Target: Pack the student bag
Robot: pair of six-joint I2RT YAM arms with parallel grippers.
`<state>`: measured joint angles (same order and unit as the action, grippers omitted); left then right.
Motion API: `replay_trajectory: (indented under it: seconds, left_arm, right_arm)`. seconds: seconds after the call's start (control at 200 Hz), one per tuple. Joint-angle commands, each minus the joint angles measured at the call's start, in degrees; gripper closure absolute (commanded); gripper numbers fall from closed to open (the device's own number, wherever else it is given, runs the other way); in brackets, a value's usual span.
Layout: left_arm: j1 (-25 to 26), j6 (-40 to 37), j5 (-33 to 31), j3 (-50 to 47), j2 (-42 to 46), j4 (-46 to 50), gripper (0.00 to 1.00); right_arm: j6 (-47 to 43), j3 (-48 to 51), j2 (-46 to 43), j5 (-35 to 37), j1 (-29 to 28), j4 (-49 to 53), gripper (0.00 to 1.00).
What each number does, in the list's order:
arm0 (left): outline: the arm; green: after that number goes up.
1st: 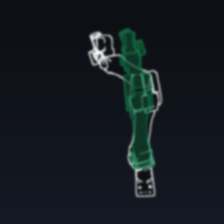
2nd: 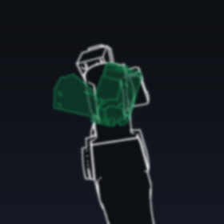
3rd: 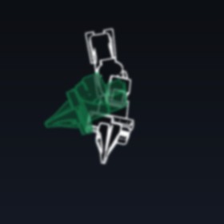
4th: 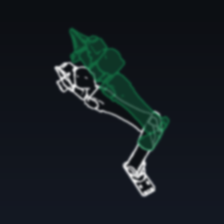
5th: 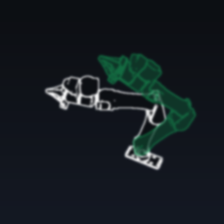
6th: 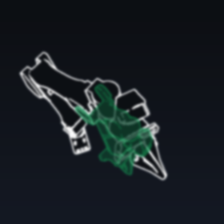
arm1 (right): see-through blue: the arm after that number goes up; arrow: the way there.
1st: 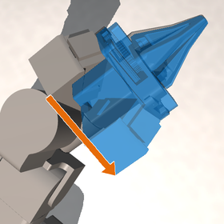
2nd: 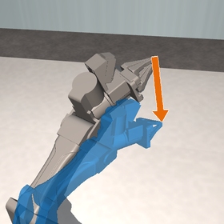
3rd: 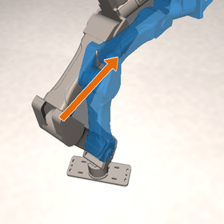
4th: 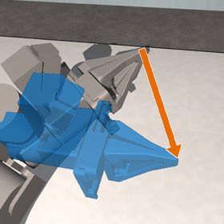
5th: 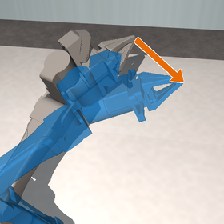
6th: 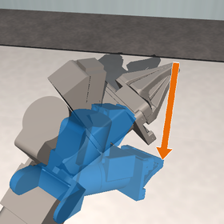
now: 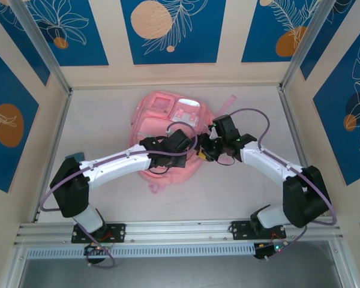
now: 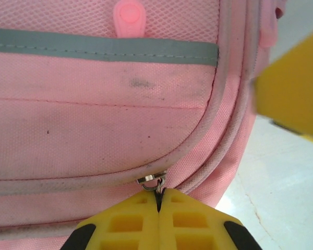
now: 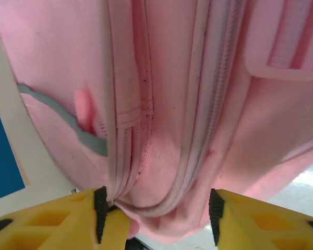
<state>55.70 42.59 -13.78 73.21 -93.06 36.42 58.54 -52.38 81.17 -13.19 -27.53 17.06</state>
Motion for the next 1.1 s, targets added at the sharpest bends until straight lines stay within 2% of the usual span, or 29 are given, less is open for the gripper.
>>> replay_trajectory:
  seconds: [0.0,0.32,0.49,0.715,0.88,0.99,1.095]
  left_arm:
    - [1.16,-2.63,2.30,0.61,0.69,-2.91,1.00]
    - [1.60,-4.09,3.09,1.49,-0.37,-2.70,1.00]
    - [1.56,-3.99,2.44,1.50,-0.41,-2.06,1.00]
    - [1.60,-3.95,1.94,1.73,-0.46,-1.80,1.00]
    - [1.60,-4.09,1.43,1.65,0.05,-1.44,1.00]
    - [1.55,-4.34,0.94,1.33,0.18,-1.18,1.00]
    - [1.30,-5.16,-0.38,1.07,0.66,-0.10,1.00]
  right_arm:
    - [2.71,-1.85,1.69,-2.76,-0.64,-2.34,0.49]
    - [1.32,-3.44,1.88,-0.77,-0.95,-1.14,0.60]
    - [1.04,-1.86,-2.33,3.95,-0.95,-0.69,0.59]
    - [1.78,-2.33,-0.05,0.77,-1.28,-2.47,0.54]
    - [2.46,-3.82,3.49,-2.05,-1.97,-3.47,0.54]
    - [2.05,-5.19,5.30,-2.71,-2.27,-2.86,0.60]
    - [0.87,-6.19,6.19,-1.53,-2.19,-0.78,0.71]
